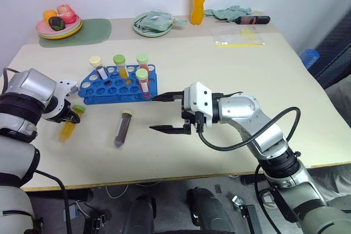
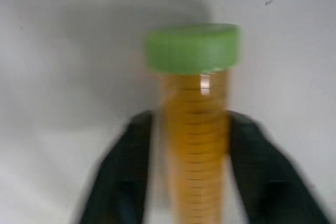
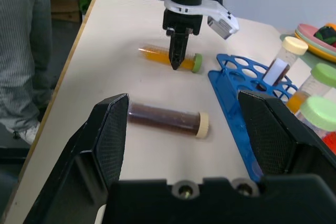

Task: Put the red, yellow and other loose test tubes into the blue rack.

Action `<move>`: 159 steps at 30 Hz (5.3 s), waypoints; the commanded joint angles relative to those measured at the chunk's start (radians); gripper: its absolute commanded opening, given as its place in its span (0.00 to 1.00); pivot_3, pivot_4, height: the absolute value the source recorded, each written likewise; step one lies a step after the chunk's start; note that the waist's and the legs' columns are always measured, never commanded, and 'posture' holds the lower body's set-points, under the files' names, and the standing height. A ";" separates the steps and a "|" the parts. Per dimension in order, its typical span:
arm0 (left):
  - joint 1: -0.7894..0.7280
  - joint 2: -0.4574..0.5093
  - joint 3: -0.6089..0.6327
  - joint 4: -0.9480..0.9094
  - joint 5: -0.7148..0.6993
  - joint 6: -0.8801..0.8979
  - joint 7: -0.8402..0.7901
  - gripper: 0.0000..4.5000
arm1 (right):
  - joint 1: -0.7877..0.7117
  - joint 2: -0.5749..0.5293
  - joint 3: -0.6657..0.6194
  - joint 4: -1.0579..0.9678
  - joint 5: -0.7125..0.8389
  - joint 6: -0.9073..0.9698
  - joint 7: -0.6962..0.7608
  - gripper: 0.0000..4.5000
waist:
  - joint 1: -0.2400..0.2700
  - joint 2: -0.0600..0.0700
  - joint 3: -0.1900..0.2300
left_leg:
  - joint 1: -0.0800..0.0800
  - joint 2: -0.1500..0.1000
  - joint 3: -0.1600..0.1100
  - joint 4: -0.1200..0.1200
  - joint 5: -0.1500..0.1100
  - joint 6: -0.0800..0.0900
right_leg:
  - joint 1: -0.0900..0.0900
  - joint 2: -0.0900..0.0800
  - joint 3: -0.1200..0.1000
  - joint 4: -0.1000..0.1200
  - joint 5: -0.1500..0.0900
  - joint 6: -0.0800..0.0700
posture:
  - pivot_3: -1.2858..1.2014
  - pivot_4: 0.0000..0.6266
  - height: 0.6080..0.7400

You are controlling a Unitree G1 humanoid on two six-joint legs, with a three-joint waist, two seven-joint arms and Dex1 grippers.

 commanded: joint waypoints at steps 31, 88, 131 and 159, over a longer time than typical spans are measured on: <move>0.603 -0.856 0.656 -0.667 0.136 -1.349 1.016 0.17 | 0.085 0.133 -0.126 0.053 -0.032 0.105 -0.371 0.81 | 0.051 -0.004 -0.003 | -0.004 -0.007 0.002 0.006 0.001 -0.001 | 0.000 -0.011 -0.004 0.000 0.002 0.004 | 0.52 0.24 1.00; 0.649 -0.913 0.665 -0.770 0.088 -1.095 1.056 0.17 | 0.120 0.123 -0.111 0.039 -0.043 0.109 -0.395 0.81 | 0.051 -0.004 -0.003 | -0.003 -0.007 0.001 0.006 0.001 -0.001 | 0.001 -0.011 -0.004 0.000 0.002 0.004 | 0.52 0.24 1.00; 0.190 -0.238 0.452 -0.711 -1.381 0.328 1.636 0.97 | 0.077 -0.096 -0.098 0.029 0.015 0.018 -0.063 0.81 | 0.032 -0.005 -0.002 | 0.003 -0.005 -0.001 0.004 0.001 -0.001 | 0.008 -0.009 -0.003 -0.001 0.001 0.005 | 0.52 0.24 1.00; 0.353 -0.282 0.420 -0.703 -1.891 -0.034 2.509 0.18 | 0.112 -0.072 -0.073 -0.019 0.009 0.033 -0.087 0.81 | 0.055 -0.001 -0.005 | 0.014 -0.010 -0.001 0.003 0.005 -0.008 | 0.019 -0.015 -0.004 -0.003 0.000 0.006 | 0.52 0.24 1.00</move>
